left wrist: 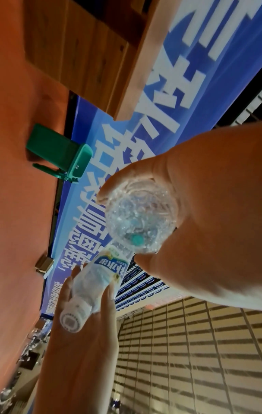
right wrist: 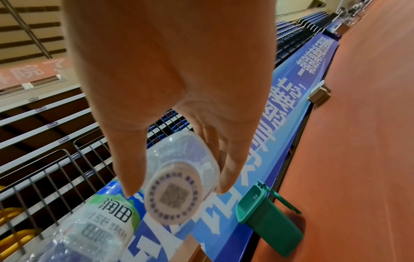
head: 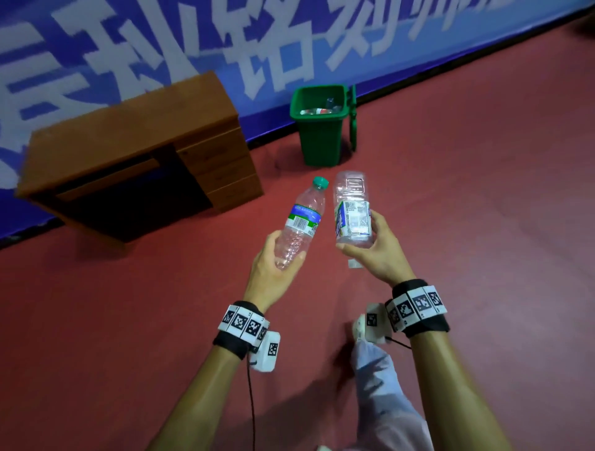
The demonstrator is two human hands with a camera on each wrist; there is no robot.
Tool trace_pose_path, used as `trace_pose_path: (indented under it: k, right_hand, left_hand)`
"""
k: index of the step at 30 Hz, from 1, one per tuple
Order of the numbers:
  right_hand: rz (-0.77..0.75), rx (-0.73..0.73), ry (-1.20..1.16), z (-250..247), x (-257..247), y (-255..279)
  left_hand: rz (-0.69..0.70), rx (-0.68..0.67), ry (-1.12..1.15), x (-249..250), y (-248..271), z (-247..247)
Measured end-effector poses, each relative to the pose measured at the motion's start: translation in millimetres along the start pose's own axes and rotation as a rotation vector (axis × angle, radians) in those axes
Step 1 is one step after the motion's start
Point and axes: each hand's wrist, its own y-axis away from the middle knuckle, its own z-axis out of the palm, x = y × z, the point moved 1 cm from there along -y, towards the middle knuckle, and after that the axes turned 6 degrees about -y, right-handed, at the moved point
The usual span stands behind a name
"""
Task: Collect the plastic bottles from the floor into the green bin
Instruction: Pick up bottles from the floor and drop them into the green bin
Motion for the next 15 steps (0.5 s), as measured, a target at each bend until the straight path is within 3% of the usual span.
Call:
trace_pose_path:
  k: [4, 10, 15]
  right_hand:
    - [-0.019, -0.01, -0.012, -3.2, -1.7, -126.1]
    - [-0.071, -0.047, -0.016, -3.0, -46.4, -325.9]
    - [-0.054, -0.046, -0.057, 9.0, -62.8, -440.1]
  left_hand:
    - [0.04, -0.01, -0.011, 14.1, -118.3, 15.6]
    - [0.042, 0.02, 0.007, 37.0, -290.9, 26.2]
    - [-0.028, 0.118, 0.008, 42.1, -405.4, 12.0]
